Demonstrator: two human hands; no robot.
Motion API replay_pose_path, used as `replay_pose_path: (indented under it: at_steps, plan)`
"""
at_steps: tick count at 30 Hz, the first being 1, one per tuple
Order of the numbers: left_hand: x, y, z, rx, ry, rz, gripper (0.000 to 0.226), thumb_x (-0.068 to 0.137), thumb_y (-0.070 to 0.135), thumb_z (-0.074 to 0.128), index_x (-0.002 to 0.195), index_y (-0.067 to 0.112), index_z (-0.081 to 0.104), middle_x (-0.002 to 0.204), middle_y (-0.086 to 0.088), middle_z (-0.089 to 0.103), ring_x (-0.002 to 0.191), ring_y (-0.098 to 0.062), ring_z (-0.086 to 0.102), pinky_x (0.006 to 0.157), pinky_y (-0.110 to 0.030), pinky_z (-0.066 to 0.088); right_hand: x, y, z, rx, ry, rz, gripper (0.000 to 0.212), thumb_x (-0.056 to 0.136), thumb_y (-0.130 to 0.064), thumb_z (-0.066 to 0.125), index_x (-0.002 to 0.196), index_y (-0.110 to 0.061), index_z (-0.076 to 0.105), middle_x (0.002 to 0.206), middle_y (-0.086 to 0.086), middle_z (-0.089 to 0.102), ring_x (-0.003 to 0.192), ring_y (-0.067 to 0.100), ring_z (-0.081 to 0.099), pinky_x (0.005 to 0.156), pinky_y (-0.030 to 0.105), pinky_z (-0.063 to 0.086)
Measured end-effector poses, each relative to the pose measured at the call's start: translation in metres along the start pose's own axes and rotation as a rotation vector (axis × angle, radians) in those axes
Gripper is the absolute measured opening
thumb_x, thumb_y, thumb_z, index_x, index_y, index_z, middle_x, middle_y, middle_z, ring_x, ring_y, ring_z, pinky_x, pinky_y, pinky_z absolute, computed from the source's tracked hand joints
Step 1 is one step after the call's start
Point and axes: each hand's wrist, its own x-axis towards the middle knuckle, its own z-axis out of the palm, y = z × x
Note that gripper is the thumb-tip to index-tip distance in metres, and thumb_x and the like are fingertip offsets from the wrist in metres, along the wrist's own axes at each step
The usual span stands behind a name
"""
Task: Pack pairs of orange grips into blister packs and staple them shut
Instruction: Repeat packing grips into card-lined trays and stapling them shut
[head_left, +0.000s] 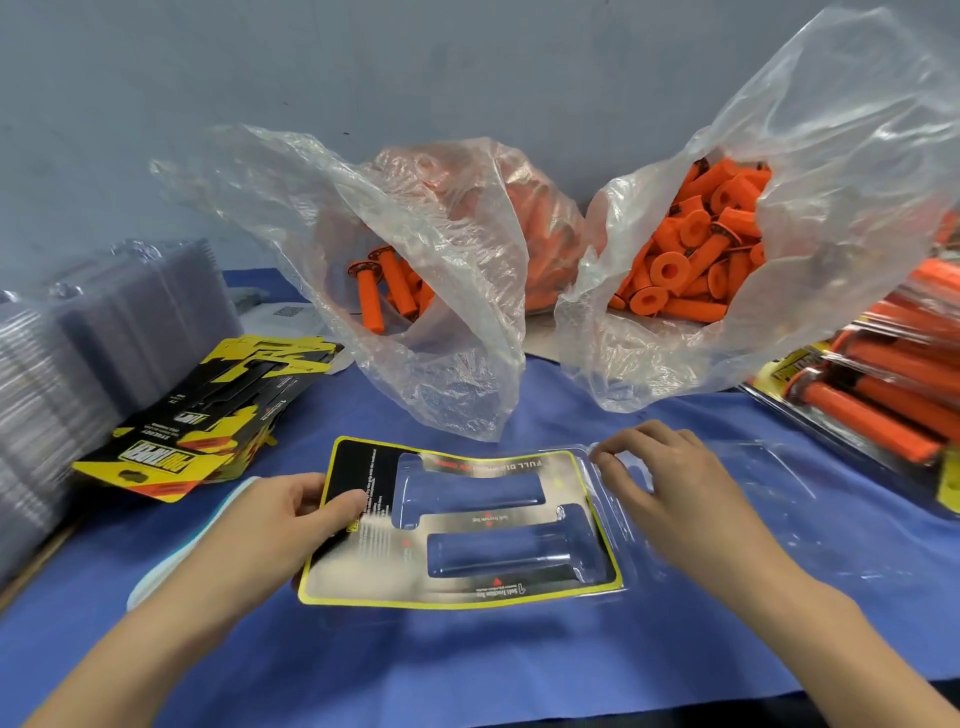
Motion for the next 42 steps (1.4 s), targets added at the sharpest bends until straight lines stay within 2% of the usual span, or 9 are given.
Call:
replay_pose_path:
  at_steps: [4,13,17,19,23,32,36,39,42]
  plan:
    - [0.002,0.001,0.004,0.054,0.012,0.002,0.024,0.092,0.038,0.064,0.086,0.018,0.075,0.078,0.000,0.075,0.061,-0.014,0.063,0.056,-0.028,0.044,-0.001,0.002,0.000,-0.004,-0.034,-0.018,0.020,0.097,-0.031,0.054,0.109,-0.040,0.067,0.108,-0.019,0.059,0.099,0.014,0.047,0.085,0.030,0.036]
    - [-0.002,0.011,0.013,0.103,0.032,0.027,0.027,0.093,0.031,0.063,0.083,0.008,0.072,0.072,-0.012,0.070,0.043,-0.008,0.048,0.037,-0.020,0.038,-0.005,0.004,0.002,-0.081,-0.117,-0.012,0.020,0.098,-0.034,0.053,0.113,-0.037,0.067,0.123,-0.016,0.056,0.114,0.016,0.046,0.098,0.035,0.038]
    - [-0.004,0.013,0.012,0.200,0.053,0.043,0.031,0.093,0.042,0.061,0.082,0.015,0.071,0.072,-0.002,0.073,0.061,-0.016,0.065,0.057,-0.032,0.051,-0.006,0.004,0.003,-0.147,-0.166,-0.002,0.021,0.099,-0.039,0.049,0.113,-0.042,0.064,0.136,-0.014,0.047,0.124,0.014,0.040,0.103,0.034,0.034]
    - [-0.004,0.010,0.012,0.381,0.131,0.093,0.034,0.092,0.050,0.056,0.082,0.019,0.067,0.070,-0.002,0.068,0.068,-0.018,0.062,0.065,-0.037,0.046,-0.007,0.004,0.004,-0.165,-0.173,-0.005,0.022,0.100,-0.041,0.047,0.114,-0.042,0.064,0.139,-0.014,0.044,0.126,0.014,0.039,0.103,0.034,0.033]
    - [-0.004,0.006,0.008,0.500,0.274,0.123,0.046,0.091,0.058,0.049,0.121,0.026,0.063,0.082,0.007,0.055,0.080,-0.012,0.054,0.069,-0.034,0.039,-0.006,0.004,0.005,-0.196,-0.169,-0.014,0.022,0.100,-0.042,0.047,0.113,-0.041,0.064,0.141,-0.012,0.044,0.127,0.016,0.039,0.102,0.034,0.034]
    - [0.000,-0.005,0.008,0.430,0.165,0.144,0.026,0.096,0.044,0.051,0.119,0.037,0.061,0.101,0.007,0.061,0.072,-0.013,0.058,0.070,-0.033,0.045,-0.002,-0.025,0.009,-0.012,-0.041,-0.171,0.030,0.099,-0.032,0.052,0.126,-0.032,0.063,0.138,-0.012,0.052,0.126,0.015,0.045,0.104,0.031,0.036]
    - [0.004,-0.010,0.010,0.428,0.113,0.151,0.031,0.094,0.052,0.048,0.125,0.045,0.054,0.104,0.011,0.062,0.081,-0.008,0.061,0.073,-0.029,0.045,-0.004,-0.054,0.031,-0.053,-0.248,-0.310,0.049,0.101,-0.047,0.041,0.148,-0.038,0.037,0.158,-0.015,0.029,0.148,0.010,0.017,0.119,0.028,0.014]
    - [0.004,-0.013,0.016,0.438,0.113,0.180,0.046,0.090,0.062,0.046,0.134,0.049,0.046,0.133,0.006,0.045,0.105,-0.013,0.060,0.093,-0.038,0.049,-0.005,-0.065,0.045,-0.138,-0.414,-0.333,0.065,0.094,-0.067,0.025,0.154,-0.042,0.015,0.164,-0.018,0.006,0.152,0.010,-0.004,0.123,0.036,-0.002]
    - [-0.001,-0.008,0.024,0.613,0.108,0.428,0.057,0.091,0.069,0.034,0.142,0.044,0.041,0.152,0.011,0.025,0.131,-0.012,0.039,0.107,-0.038,0.039,-0.007,-0.067,0.054,-0.188,-0.483,-0.332,0.076,0.090,-0.075,0.020,0.156,-0.040,0.006,0.165,-0.016,0.001,0.152,0.012,-0.007,0.123,0.042,-0.005]
